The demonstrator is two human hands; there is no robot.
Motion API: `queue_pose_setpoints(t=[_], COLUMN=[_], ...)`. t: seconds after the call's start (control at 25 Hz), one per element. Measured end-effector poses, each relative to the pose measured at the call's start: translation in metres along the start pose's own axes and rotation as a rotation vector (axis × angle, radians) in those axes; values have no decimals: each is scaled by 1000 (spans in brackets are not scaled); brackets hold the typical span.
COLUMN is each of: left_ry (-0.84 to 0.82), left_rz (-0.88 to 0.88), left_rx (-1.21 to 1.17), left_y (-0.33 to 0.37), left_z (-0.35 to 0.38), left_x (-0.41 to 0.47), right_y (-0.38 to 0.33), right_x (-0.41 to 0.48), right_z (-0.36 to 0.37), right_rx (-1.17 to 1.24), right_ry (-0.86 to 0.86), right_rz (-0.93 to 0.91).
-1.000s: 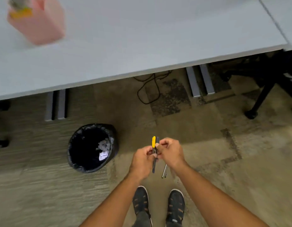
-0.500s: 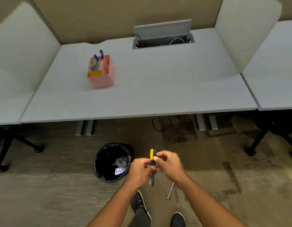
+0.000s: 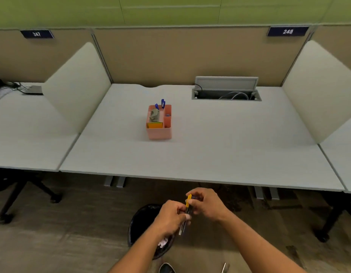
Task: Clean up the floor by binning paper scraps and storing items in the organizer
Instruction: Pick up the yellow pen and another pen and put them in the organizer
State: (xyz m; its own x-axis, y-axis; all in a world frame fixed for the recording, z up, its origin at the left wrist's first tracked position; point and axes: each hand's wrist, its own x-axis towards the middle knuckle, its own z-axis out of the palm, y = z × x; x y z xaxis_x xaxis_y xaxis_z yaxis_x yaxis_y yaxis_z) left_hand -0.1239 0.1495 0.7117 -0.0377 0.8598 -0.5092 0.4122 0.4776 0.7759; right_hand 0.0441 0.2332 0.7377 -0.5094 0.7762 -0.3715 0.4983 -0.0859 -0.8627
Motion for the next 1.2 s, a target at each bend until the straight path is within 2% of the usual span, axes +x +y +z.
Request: queue_pose_setpoints(t=[0.28, 0.52, 0.72, 0.92, 1.2], left_ry=[32, 174, 258, 413, 545], left_rz=[27, 45, 21, -14, -66], left_rx=[-10, 35, 56, -19, -45], left_y=[2, 22, 41, 66, 76], left_z=[-92, -147, -194, -252, -317], left_x=[15, 50, 113, 178, 254], right_y=[-71, -117, -150, -200, -255], right_x=[63, 132, 204, 301, 441], right_z=[25, 22, 4, -44, -102], right_rx=[-62, -42, -41, 23, 69], right_ry=[-41, -28, -14, 79, 255], right_rz=[-77, -116, -157, -218, -296])
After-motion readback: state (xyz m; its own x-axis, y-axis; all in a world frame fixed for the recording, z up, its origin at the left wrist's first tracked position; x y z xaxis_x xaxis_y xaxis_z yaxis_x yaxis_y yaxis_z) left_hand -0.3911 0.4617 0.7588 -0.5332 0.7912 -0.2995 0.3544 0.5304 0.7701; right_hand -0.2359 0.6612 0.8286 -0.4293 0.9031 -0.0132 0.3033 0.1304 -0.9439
